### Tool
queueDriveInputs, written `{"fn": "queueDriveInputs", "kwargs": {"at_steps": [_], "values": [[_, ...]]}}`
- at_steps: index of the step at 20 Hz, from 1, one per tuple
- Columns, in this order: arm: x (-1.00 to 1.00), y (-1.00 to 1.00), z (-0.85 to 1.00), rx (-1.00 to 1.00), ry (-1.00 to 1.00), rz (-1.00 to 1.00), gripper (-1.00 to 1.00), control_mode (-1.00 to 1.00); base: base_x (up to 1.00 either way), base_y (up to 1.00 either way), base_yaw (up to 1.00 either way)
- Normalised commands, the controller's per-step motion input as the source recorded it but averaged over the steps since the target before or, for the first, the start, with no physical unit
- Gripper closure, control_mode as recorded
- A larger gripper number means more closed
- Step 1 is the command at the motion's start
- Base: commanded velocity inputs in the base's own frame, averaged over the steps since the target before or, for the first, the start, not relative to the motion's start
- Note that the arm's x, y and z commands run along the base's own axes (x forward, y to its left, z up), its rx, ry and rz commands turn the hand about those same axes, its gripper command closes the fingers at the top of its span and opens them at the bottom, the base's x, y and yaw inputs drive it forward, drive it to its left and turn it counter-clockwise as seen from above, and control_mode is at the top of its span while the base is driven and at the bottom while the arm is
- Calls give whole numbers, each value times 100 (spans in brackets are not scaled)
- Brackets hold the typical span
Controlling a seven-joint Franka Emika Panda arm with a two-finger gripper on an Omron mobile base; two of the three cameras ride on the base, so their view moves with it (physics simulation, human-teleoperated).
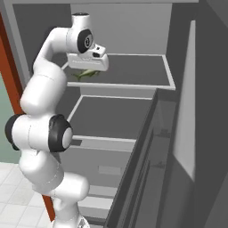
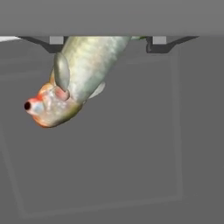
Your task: Gather the lemon and corn from the fridge and place them on a tray on the dining counter. Then gather the chicken drumstick and fish from the fridge and place them on the other tray.
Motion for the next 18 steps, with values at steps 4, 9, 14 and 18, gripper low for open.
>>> {"fn": "queueDriveInputs", "kwargs": {"at_steps": [4, 9, 14, 18], "values": [[-100, -7, 0, 0, -14, -3, 100, -100, 0, 0, 0], [-100, -4, 0, 0, -10, -3, 100, -100, 0, 0, 0], [-100, -6, -4, 1, -5, -2, 100, -100, 0, 0, 0], [-99, 0, -23, 0, 0, 0, 100, -100, 0, 0, 0]]}}
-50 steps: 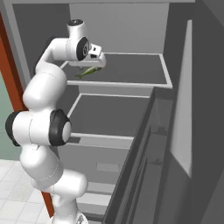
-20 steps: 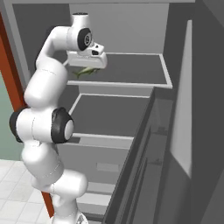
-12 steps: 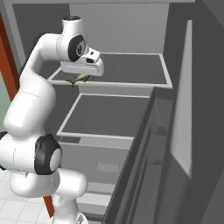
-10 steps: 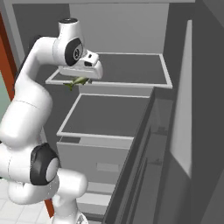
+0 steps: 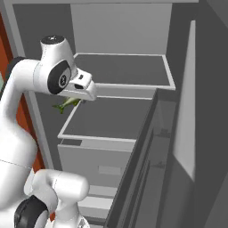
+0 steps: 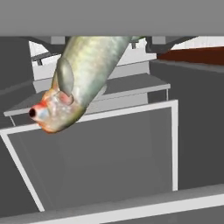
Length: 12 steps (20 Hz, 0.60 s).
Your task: Gather the lemon and corn from the fridge and place them on a tray on the dining counter. Then gather the chicken drumstick and fish from the fridge and place them on the other tray.
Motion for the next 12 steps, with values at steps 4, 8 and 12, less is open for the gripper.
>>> {"fn": "queueDriveInputs", "kwargs": {"at_steps": [4, 8, 12], "values": [[-76, 0, -26, 0, 0, 0, 100, -100, 0, 0, 0], [-51, 7, -28, 0, 0, 0, 100, -100, 0, 0, 0], [-19, 19, -33, -3, 3, 0, 100, -100, 0, 0, 0]]}}
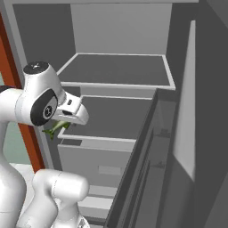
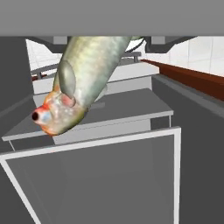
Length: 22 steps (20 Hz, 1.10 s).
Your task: Gather the lemon and corn from the fridge and place them on a tray on the dining counter. Then gather the chicken drumstick and fish from the fridge and place them on the other tray.
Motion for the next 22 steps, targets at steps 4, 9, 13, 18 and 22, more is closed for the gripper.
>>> {"fn": "queueDriveInputs", "kwargs": {"at_steps": [4, 9, 13, 18, 22], "values": [[0, 12, -15, -1, 9, 1, 100, -100, 0, 0, 0], [-2, 52, -31, -11, 6, 5, 100, -100, 0, 0, 0], [-7, 54, -29, -12, 6, 3, 100, -100, 0, 0, 0], [-19, 19, -14, -4, 1, 0, 100, -100, 0, 0, 0], [-11, 12, -9, -2, 0, 0, 100, 100, -11, 16, 0]]}}
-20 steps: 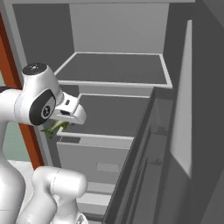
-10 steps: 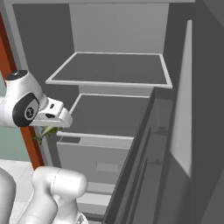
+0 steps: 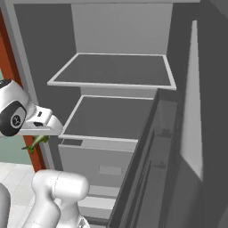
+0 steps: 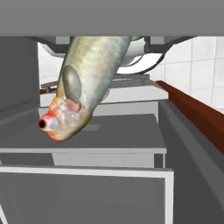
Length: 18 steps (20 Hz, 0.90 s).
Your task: Gather the lemon and corn from the fridge and place them on a tray on the dining counter. Then gather the chicken drumstick and fish from the fridge and place them on the other tray.
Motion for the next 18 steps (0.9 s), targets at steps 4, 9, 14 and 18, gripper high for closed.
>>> {"fn": "queueDriveInputs", "kwargs": {"at_steps": [4, 9, 14, 18], "values": [[0, 0, 0, 0, 0, 0, 100, 100, -15, 48, -1], [0, 0, 0, 0, 0, 0, 100, 100, -30, 44, -10], [0, 0, 0, 0, 0, 0, 100, 100, -40, 40, -29], [0, 0, 0, 0, 0, 0, 100, 100, -45, 39, -38]]}}
